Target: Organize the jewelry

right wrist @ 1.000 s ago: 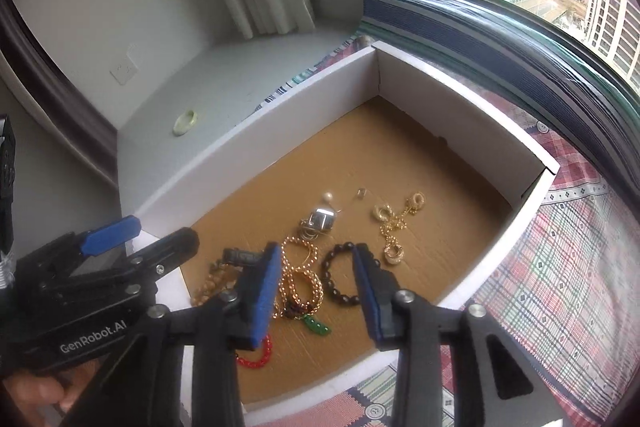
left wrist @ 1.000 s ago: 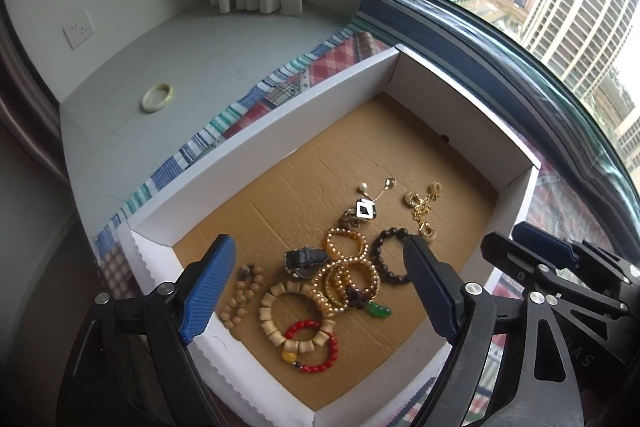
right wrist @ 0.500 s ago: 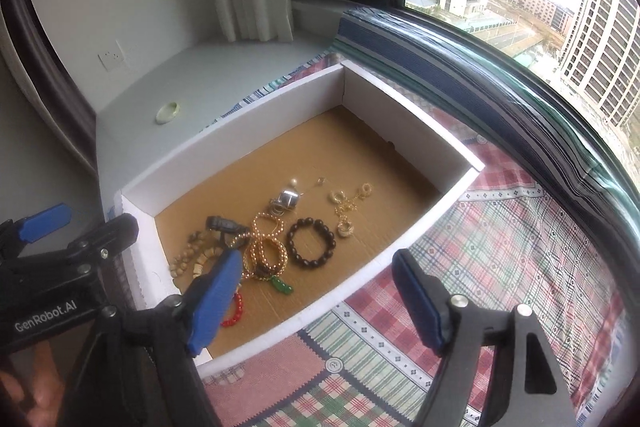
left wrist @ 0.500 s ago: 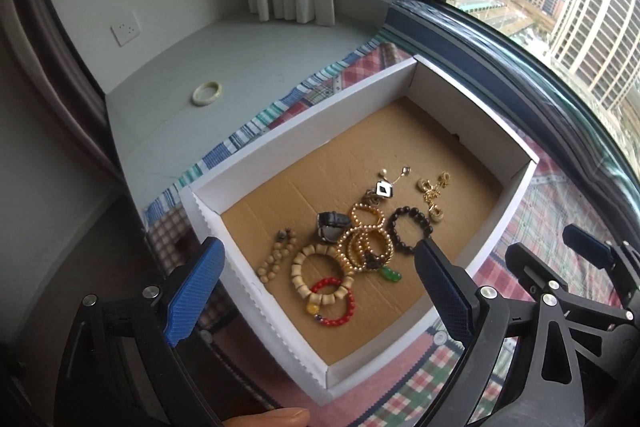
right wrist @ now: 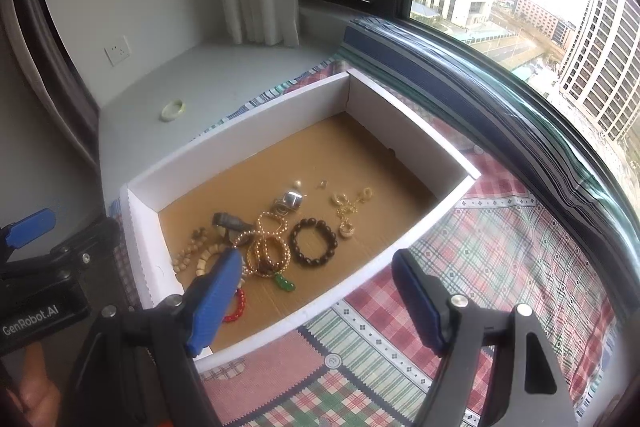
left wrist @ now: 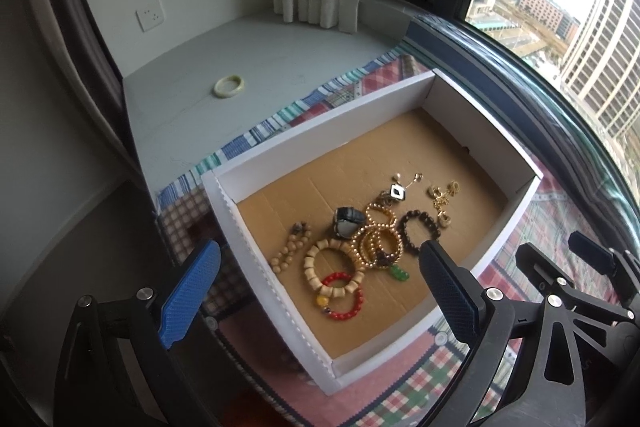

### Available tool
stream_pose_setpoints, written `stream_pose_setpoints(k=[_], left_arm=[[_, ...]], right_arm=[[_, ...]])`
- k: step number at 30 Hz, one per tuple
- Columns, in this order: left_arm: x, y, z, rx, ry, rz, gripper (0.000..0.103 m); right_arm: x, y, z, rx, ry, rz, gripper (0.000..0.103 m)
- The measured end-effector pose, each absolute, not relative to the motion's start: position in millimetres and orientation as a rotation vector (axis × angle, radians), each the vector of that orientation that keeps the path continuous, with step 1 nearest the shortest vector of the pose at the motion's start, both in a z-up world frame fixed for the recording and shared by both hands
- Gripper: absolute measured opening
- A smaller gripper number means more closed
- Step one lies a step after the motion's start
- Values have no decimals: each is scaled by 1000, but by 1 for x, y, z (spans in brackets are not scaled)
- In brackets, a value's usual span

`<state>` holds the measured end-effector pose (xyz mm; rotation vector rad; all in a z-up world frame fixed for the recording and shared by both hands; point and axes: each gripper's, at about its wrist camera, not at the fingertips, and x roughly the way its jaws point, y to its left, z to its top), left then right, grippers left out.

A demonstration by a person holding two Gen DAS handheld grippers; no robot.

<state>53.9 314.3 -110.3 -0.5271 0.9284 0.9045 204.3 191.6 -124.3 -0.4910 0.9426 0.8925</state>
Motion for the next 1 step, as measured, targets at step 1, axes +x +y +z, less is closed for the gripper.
stream_pose_setpoints(k=[1], left_arm=[[52,314,-110,-519,925,914,100]], right_arm=[[204,192,-125,-491,942,894,79]])
